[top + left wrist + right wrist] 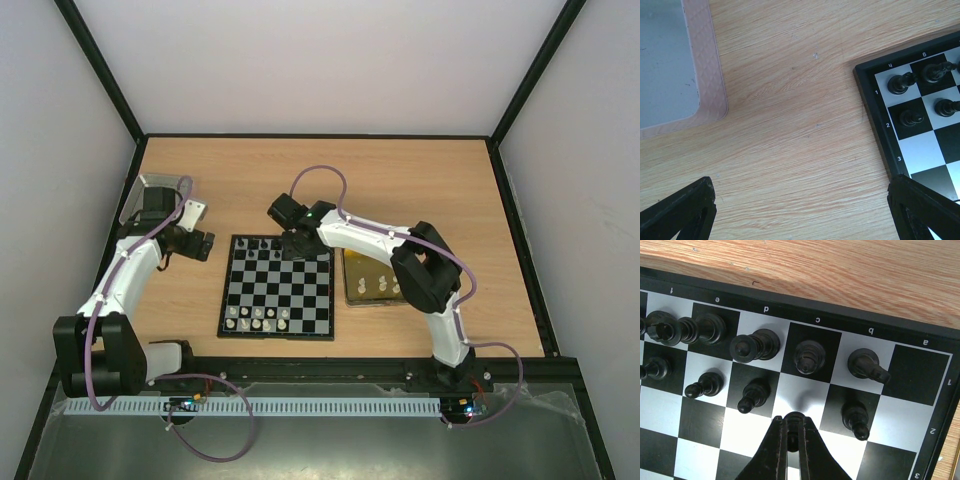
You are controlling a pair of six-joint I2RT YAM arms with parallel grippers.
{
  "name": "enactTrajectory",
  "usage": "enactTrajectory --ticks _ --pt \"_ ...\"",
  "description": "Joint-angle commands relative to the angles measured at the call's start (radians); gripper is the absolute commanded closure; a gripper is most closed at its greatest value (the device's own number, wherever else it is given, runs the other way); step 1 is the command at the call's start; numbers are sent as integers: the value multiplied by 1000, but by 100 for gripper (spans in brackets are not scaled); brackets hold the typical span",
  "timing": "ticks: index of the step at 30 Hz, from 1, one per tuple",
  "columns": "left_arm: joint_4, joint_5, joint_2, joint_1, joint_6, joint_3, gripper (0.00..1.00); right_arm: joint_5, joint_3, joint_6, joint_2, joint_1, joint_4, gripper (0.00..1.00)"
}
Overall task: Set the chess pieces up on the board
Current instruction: Place the chess piece on the chessboard.
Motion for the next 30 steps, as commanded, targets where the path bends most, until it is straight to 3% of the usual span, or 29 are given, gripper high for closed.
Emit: enactTrajectory --ticks 1,30 --pt "-5 1 -6 2 -7 -9 6 33 22 -9 12 2 0 98" --pt "-6 -12 -4 3 2 -9 6 25 40 -28 46 -15 2 98"
